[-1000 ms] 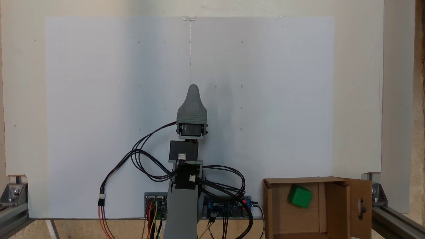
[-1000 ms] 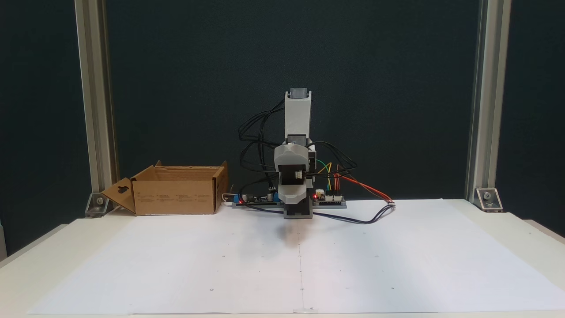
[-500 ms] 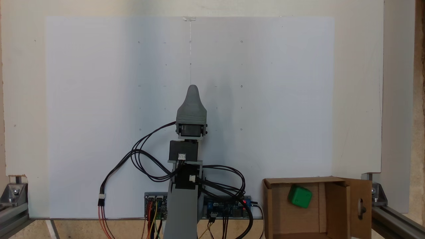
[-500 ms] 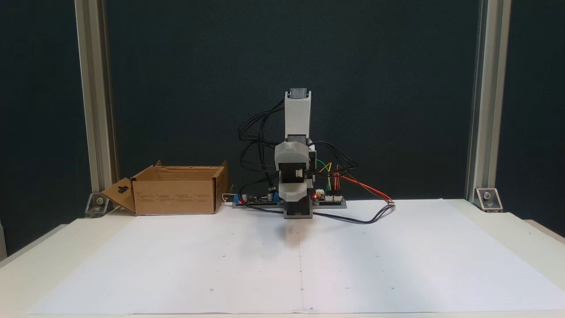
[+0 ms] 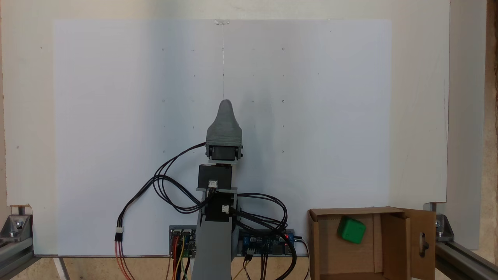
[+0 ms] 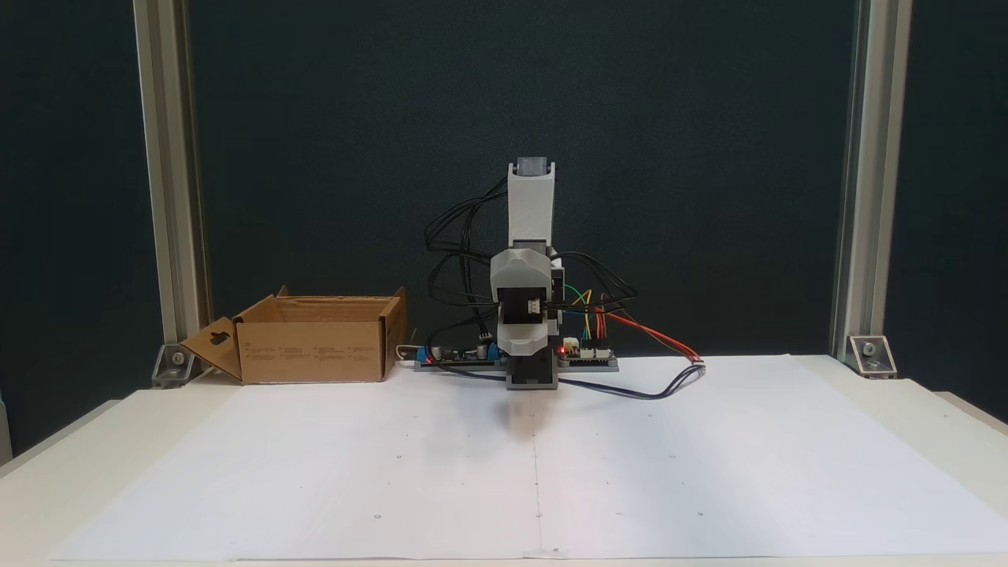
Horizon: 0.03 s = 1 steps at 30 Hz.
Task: Grasp a green dice and put it in the bin.
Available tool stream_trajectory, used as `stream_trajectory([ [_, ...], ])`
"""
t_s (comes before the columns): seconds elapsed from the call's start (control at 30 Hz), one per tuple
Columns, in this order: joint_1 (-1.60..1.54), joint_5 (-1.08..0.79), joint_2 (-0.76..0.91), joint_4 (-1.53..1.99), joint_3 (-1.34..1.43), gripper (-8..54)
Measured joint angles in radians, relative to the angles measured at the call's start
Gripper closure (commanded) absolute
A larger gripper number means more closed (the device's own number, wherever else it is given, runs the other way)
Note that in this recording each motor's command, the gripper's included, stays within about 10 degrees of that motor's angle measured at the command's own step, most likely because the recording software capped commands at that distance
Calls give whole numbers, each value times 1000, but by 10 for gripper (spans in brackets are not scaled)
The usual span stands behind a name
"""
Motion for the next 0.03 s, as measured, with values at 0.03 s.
stream_trajectory([
  [0.03,0,0,0,-2,0,4],
])
